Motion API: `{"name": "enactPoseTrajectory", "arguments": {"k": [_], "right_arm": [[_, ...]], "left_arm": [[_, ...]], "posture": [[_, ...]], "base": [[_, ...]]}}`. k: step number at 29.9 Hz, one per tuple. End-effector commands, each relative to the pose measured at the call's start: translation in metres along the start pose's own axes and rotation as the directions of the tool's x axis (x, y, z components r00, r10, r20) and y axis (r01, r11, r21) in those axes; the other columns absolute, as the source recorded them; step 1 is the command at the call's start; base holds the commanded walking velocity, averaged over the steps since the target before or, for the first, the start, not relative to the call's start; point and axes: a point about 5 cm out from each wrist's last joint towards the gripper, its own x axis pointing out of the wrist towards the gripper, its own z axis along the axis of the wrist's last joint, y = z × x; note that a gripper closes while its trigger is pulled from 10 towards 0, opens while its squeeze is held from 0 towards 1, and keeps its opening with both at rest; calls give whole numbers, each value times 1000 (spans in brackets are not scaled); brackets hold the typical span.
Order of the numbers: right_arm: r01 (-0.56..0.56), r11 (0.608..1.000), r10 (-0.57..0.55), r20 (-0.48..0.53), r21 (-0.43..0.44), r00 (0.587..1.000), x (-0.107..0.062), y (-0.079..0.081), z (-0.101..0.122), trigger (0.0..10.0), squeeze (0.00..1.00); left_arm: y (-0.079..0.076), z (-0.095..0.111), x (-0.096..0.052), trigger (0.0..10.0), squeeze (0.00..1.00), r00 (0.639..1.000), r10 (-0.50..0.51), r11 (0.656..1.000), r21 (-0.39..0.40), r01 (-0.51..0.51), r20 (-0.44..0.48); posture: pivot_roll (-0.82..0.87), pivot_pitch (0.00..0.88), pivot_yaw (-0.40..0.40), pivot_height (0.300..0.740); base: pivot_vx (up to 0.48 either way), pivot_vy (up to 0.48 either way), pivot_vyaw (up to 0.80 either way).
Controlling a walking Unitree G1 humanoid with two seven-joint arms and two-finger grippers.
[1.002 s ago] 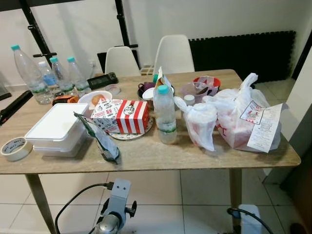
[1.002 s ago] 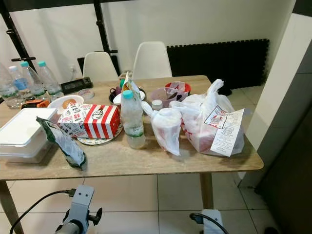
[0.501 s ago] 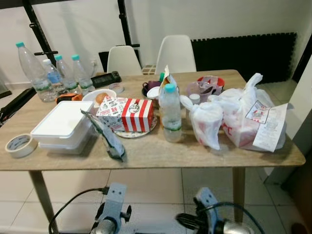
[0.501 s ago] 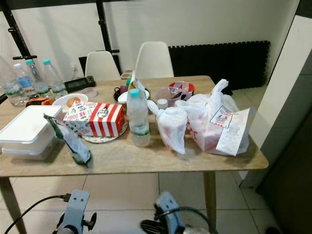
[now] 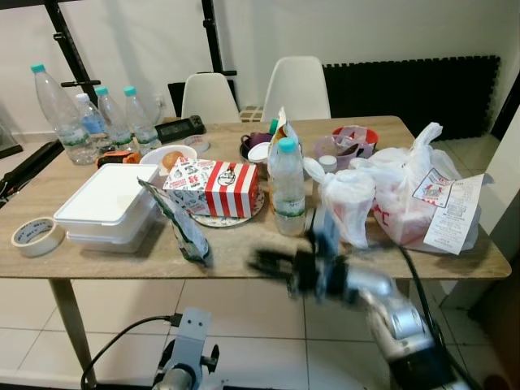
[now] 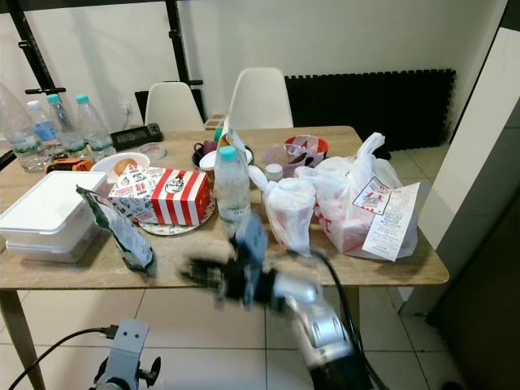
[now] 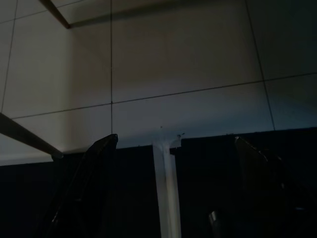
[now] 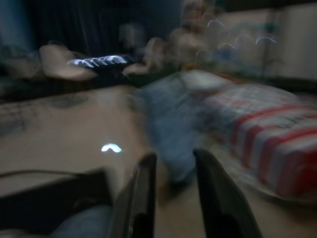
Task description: Restocking fridge
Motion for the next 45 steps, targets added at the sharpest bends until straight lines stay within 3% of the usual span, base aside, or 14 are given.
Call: {"name": "enactPoseTrajectory", "arguments": {"k": [1, 5, 11, 13, 14, 16, 22, 26, 27, 29, 30, 36, 45], "right_arm": [[121, 992, -122, -27, -35, 992, 1, -13, -6, 10000, 1000], [312, 939, -316, -4, -145, 949, 10, -38, 13, 10000, 1000], [357, 926, -340, 140, -124, 930, 20, -50, 56, 10000, 1000], [353, 927, -333, 152, -126, 930, 21, -50, 59, 10000, 1000], [358, 928, -331, 220, -99, 918, 25, -51, 77, 10000, 1000], [356, 930, -323, 259, -92, 910, 29, -51, 88, 10000, 1000], [374, 924, -341, 263, -84, 903, 34, -52, 92, 10000, 1000], [440, 892, -421, 169, -99, 891, 42, -55, 82, 10000, 1000], [458, 885, -444, 139, -89, 885, 42, -56, 78, 10000, 765], [473, 878, -464, 114, -76, 879, 43, -58, 75, 10000, 765], [487, 872, -483, 75, -44, 872, 43, -59, 69, 10000, 0], [516, 856, -515, 46, -31, 856, 44, -60, 65, 10000, 0], [542, 828, -553, 55, 140, 831, 44, -64, 70, 10000, 0]], "left_arm": [[-1, -4, -1, 10000, 0, 1000, 5, 1000, -8, -5, -11], [-2, -1, 0, 10000, 0, 1000, 1, 1000, -5, -1, -2], [-2, 0, 0, 10000, 0, 1000, 9, 1000, -16, -9, 13], [-2, 0, 0, 10000, 0, 1000, 10, 1000, -18, -10, 14], [0, -4, -2, 10000, 0, 1000, 18, 1000, -25, -18, 10], [1, -8, -4, 10000, 0, 1000, 23, 999, -29, -23, 4], [3, -12, -6, 10000, 0, 1000, 26, 999, -28, -26, -8], [3, -11, -5, 10000, 0, 1000, 24, 999, -26, -24, -9], [3, -10, -5, 10000, 0, 1000, 24, 999, -26, -24, -7], [3, -8, -4, 10000, 0, 1000, 24, 999, -27, -24, -5], [3, -7, -4, 10000, 0, 1000, 25, 999, -31, -25, -1], [5, -8, -5, 10000, 0, 1000, 27, 999, -33, -27, -2], [6, -8, -4, 10000, 0, 1000, 30, 999, -37, -30, -3]], "posture": [[-47, 18, 34, 740], [-43, 32, 26, 740], [-24, 49, -3, 740], [-24, 49, -3, 740], [-19, 53, -7, 740], [-19, 53, -7, 740], [-20, 56, -3, 740], [-19, 65, -1, 740], [-19, 65, -1, 740], [-19, 65, -1, 740], [-19, 65, -1, 740], [-12, 71, 2, 740], [-11, 66, 2, 740]], "base": [[0, 0, 0], [0, 0, 0], [0, 0, 0], [0, 0, 0], [0, 0, 0], [0, 0, 0], [0, 0, 0], [0, 0, 0], [0, 0, 0], [0, 0, 0], [0, 0, 0], [0, 0, 0], [0, 0, 0]]}}
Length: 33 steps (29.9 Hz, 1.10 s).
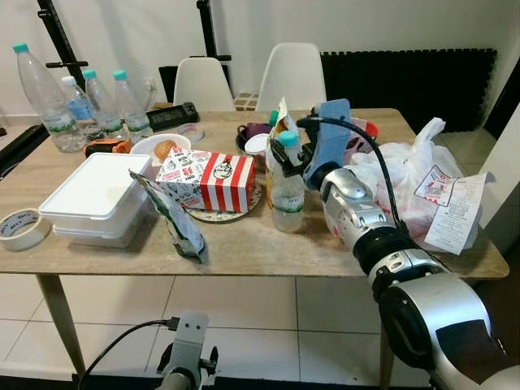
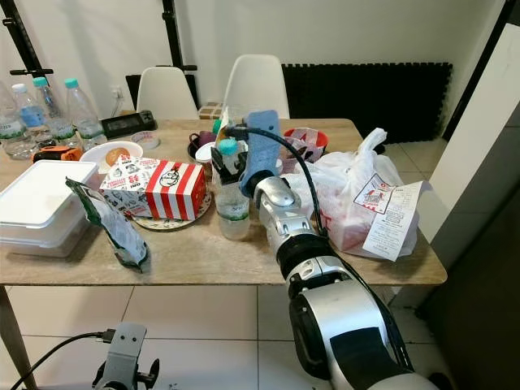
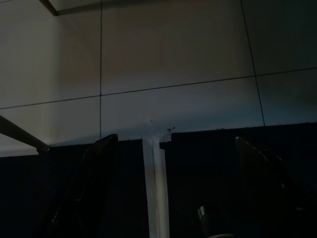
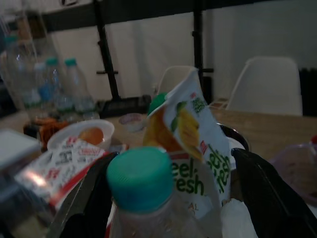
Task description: Restocking fridge
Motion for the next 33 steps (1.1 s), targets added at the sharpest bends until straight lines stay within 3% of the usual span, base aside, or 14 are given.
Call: {"name": "enactPoseTrajectory", "arguments": {"k": [1, 16, 33], "right_arm": [[-8, 999, 8, -13, 53, 1000, 2, 3, 1, 10000, 0], [-55, 998, 55, -87, 7, 995, 1, 8, -12, 10000, 0], [-69, 998, 70, -121, 16, 990, 1, 11, -16, 10000, 0]], "left_arm": [[5, -2, -1, 10000, 0, 1000, 13, 1000, -8, -13, -10], [5, -1, 0, 10000, 0, 1000, 8, 1000, -4, -8, -8], [4, 0, 0, 10000, 0, 1000, 8, 1000, -9, -8, -7]], "posture": [[-11, 66, 2, 740], [-12, 62, 8, 740], [-14, 58, 4, 740]], "base": [[0, 0, 0], [0, 0, 0], [0, 0, 0]]}}
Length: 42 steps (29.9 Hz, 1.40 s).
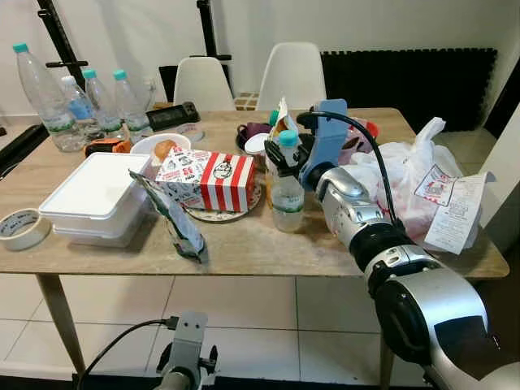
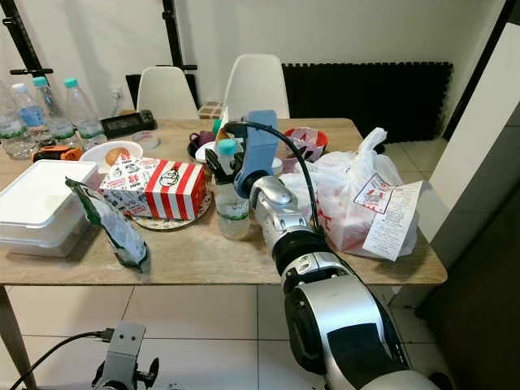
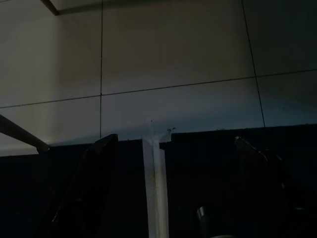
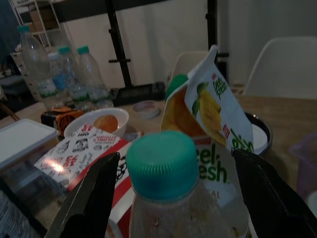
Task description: Restocking fridge
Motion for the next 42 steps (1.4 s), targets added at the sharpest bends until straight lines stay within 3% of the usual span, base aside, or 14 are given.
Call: {"name": "enactPoseTrajectory", "arguments": {"k": [1, 13, 32, 42], "right_arm": [[-13, 1000, 12, -46, -5, 999, 1, 4, -8, 10000, 0], [-12, 1000, 12, -69, -2, 998, 0, 3, -12, 10000, 0], [-35, 998, 31, -94, -48, 995, 6, 14, 5, 10000, 0], [-54, 996, 42, -167, -69, 985, 6, 13, 4, 10000, 0]], "left_arm": [[3, -1, 0, 10000, 0, 1000, 6, 1000, -6, -6, -10], [3, -1, 0, 10000, 0, 1000, 6, 1000, -6, -6, -10], [4, -2, 0, 10000, 0, 1000, 3, 1000, -6, -3, -12], [4, -3, -1, 10000, 0, 1000, 1, 1000, -9, -2, -16]], "posture": [[-14, 58, 4, 740], [-14, 49, 3, 740], [-11, 22, -7, 740], [-10, 17, -12, 740]], "base": [[0, 0, 0], [0, 0, 0], [0, 0, 0], [0, 0, 0]]}}
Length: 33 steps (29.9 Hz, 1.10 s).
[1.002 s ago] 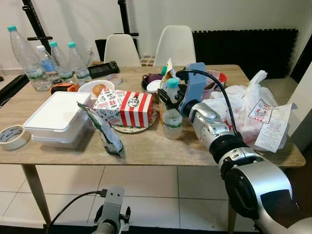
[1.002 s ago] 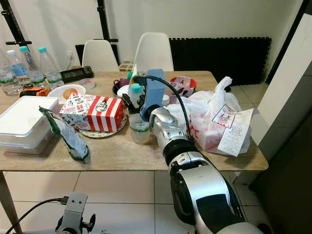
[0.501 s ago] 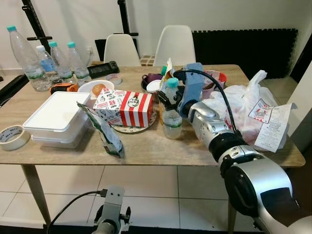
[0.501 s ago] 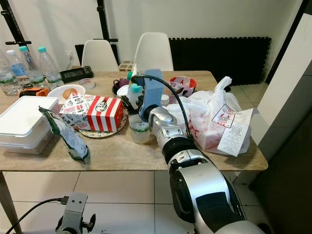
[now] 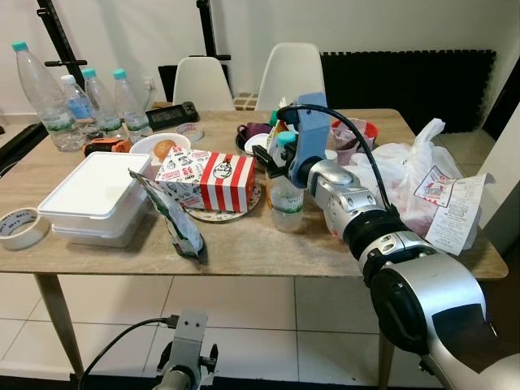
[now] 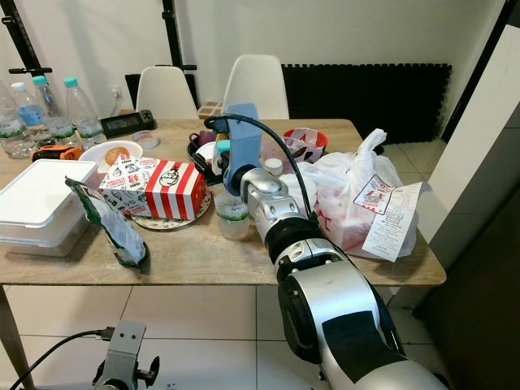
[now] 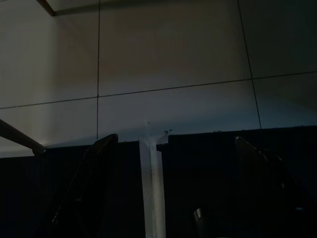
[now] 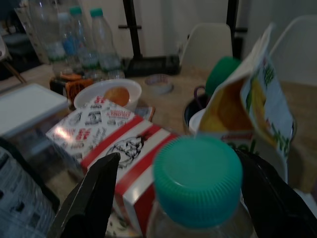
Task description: Restocking fridge
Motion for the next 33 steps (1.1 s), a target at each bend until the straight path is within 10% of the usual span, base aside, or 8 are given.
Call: {"name": "enactPoseTrajectory", "arguments": {"k": [1, 13, 14, 15, 17, 33], "right_arm": [[-1, 1000, 0, -29, -10, 1000, 0, 0, 0, 10000, 0], [29, 995, -26, -37, 98, 999, -2, -6, 3, 10000, 0], [38, 992, -34, -31, 117, 999, -2, -7, 4, 4196, 0], [38, 992, -34, -31, 117, 999, -2, -7, 4, 4196, 0], [40, 990, -36, -28, 132, 999, -2, -7, 4, 0, 0], [-10, 984, 11, -6, 178, 1000, -5, -12, 6, 0, 0]], "left_arm": [[4, -4, -1, 10000, 0, 1000, 8, 1000, -6, -8, -18], [4, -5, -2, 10000, 0, 1000, 5, 1000, -5, -5, -21], [5, -5, -2, 10000, 0, 1000, 5, 1000, -4, -5, -20], [5, -5, -2, 10000, 0, 1000, 5, 1000, -4, -5, -20], [5, -5, -2, 10000, 0, 1000, 4, 1000, -4, -4, -20], [2, -2, 0, 10000, 0, 1000, -5, 1000, -2, 5, -19]], "posture": [[-11, 16, -12, 740], [-11, 19, -8, 740], [-10, 19, -6, 740], [-10, 19, -6, 740], [-11, 19, -6, 740], [-19, 22, 1, 740]], "base": [[0, 0, 0], [0, 0, 0], [0, 0, 0], [0, 0, 0], [0, 0, 0], [0, 0, 0]]}}
